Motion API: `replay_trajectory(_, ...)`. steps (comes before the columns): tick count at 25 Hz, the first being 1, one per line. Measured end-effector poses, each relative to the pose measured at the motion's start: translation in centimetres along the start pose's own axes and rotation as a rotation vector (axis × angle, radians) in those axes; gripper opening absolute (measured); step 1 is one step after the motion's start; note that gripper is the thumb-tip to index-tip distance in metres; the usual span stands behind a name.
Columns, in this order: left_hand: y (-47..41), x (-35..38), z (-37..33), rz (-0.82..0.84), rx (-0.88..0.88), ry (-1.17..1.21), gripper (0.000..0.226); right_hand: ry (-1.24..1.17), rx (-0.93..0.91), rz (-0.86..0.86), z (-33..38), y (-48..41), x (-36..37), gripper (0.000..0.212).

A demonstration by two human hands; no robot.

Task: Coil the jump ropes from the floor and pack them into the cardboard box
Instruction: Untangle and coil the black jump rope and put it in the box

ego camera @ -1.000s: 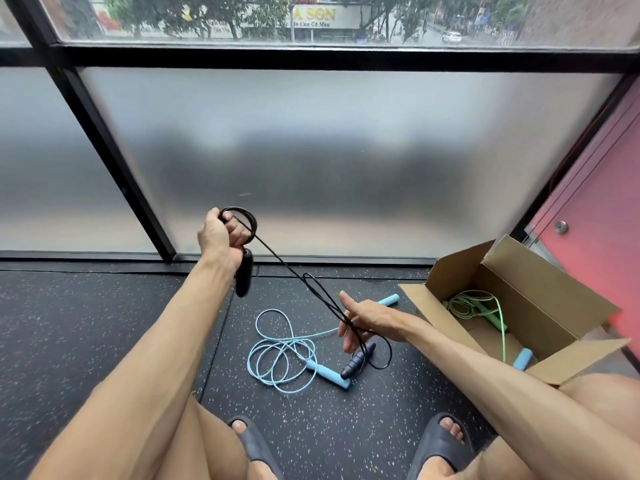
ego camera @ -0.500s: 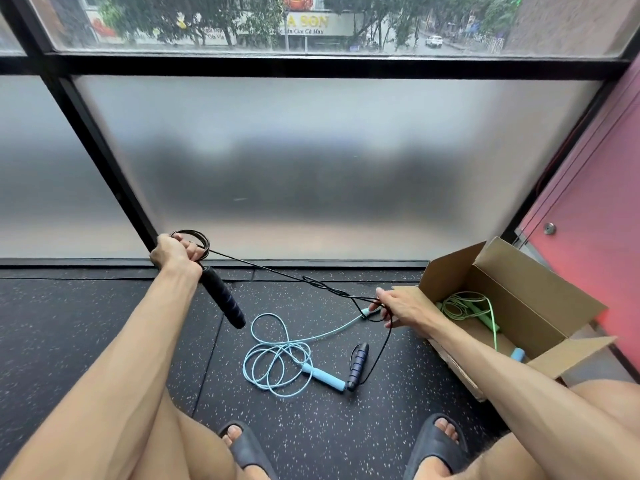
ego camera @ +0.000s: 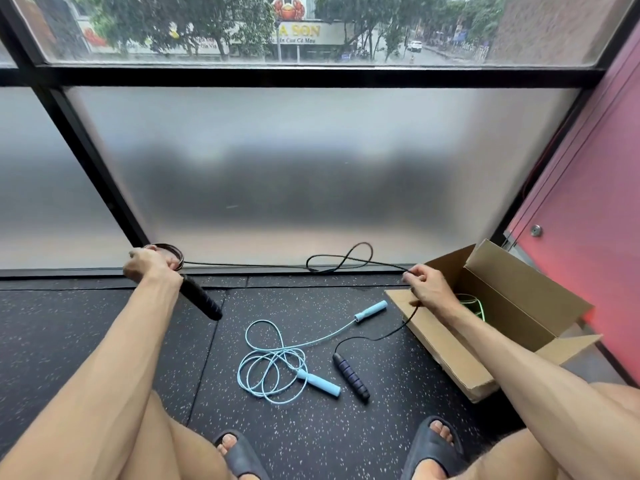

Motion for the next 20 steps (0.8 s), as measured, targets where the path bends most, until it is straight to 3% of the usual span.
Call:
replay_trajectory(3,-1.2,-2.3,-0.3,-0.105,-0.02,-0.039,0.044,-0.184,0.104,-0.17,-2.7,0.7,-3.3,0.018)
replay_trajectory(11,0.4,-5.7,-2.0,-0.35,0.007,-0.332,0.05,-0.684,0.313,-0.373,-7.9,2.2,-6.5,0.035)
replay_trajectory(13,0.6,-6.2,-2.4,-0.398,0.021,-0.391,0.05,-0.912,0.294,-0.369,-8.2,2.7,-6.0,0.035)
replay_trajectory(16,1.4,-6.6,-2.3,-0.443,0.039,-0.413,0.051,-1.245,0.123,-0.344,-7.1,2.2,-5.8,0.035)
replay_trajectory(18,2.9,-6.2,-2.9,-0.451,0.052,-0.424,0.051,-1.262,0.081,-0.401,-7.2,1.7,-7.0,0.036)
replay_trajectory(20,4.3,-5.7,-3.6,-0.444,0.049,-0.457,0.05,-1.044,0.067,-0.509,-7.4,1.8,-9.2,0.038)
Point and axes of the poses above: each hand's wrist, its own y-axis away from the middle knuckle, its own x-axis out of the palm, z = x × y, the point moved 10 cm from there along -y, towards the middle knuckle, and after that the axes turned 15 degrees about z, right-handed, at the moved point
